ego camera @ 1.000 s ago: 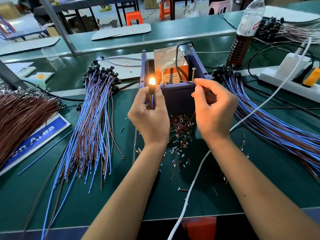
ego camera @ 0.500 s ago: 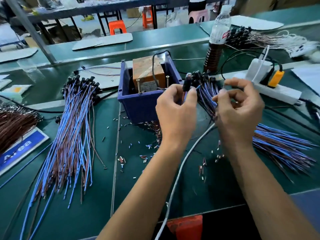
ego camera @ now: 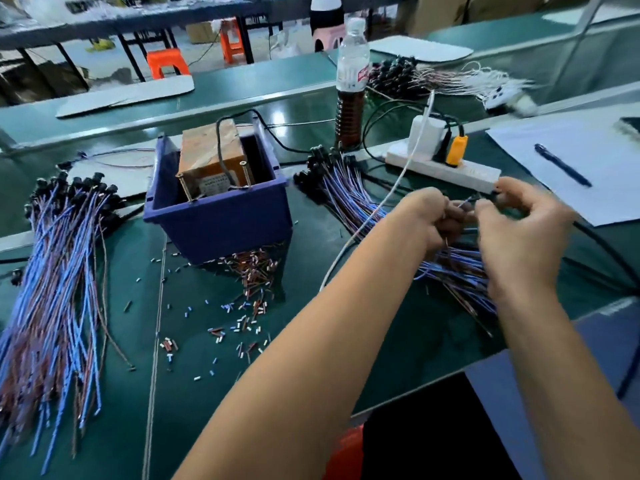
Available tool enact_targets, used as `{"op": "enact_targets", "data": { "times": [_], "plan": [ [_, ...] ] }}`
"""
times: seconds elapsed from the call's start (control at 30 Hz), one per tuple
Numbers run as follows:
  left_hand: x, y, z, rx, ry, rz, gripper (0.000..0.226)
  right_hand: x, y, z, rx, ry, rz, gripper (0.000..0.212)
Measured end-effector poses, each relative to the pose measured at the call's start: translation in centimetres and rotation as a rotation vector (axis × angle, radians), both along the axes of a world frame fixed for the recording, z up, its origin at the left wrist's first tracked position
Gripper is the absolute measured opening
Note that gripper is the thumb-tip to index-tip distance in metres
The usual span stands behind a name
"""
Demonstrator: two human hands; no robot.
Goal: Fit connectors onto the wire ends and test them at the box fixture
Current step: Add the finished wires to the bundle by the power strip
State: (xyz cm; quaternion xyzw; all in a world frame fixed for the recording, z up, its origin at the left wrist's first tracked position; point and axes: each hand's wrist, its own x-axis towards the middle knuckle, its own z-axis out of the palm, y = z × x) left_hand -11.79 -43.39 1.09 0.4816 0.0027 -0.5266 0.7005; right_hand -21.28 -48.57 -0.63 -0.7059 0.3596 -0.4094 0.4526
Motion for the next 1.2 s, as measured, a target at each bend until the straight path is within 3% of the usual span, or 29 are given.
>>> {"op": "enact_targets", "data": {
  "times": [0.13,0.2,0.3,0.4,0.53,0.67,0.83,0.97,1.03,1.13,1.2],
  "plan": [
    [0.9,0.3,1.7,-0.059,-0.021,0.254,0.025,0.7,0.6,0.0,-0.337,0.193,0.194,0.033],
    [1.5,0.9,2.0,-0.121,-0.002,0.331,0.025,1.5,1.5,0.2,-0.462,0.302,0.292,0.037],
    [3.5,1.6,1.4,-0.189,0.083,0.409,0.042,2.2,2.5,0.7,-0.361,0.302,0.442,0.041],
    [5.2,2.2,1.3,-0.196,0.081,0.591,0.034,2.6,2.7,1.1,-0.229,0.320,0.482,0.030],
    [7.0,3.4,1.4,-0.219,0.049,0.775,0.028,2.5,2.3,2.6,-0.396,0.413,0.439,0.023],
    [8.1,3.5,2.1,-0.228,0.002,0.824,0.036,1.1,1.6,5.4,-0.549,0.465,0.377,0.021],
    [9.9,4.4,1.0,0.090,-0.237,0.831,0.034,1.3,0.1,6.0,-0.624,0.635,0.350,0.024],
    [10.6,5.2,-0.8,0.485,-0.580,0.791,0.028,3.3,0.9,2.5,-0.582,0.765,0.399,0.023],
    [10.2,5.5,-1.4,0.637,-0.766,0.753,0.028,3.7,1.5,1.2,-0.555,0.771,0.398,0.021],
    [9.0,5.6,-1.7,0.750,-0.936,0.734,0.005,3.9,2.2,0.2,-0.530,0.725,0.392,0.014],
    [8.5,5.7,-2.1,0.799,-0.981,0.739,0.016,3.8,2.4,-0.1,-0.537,0.690,0.376,0.011]
  ]
}}
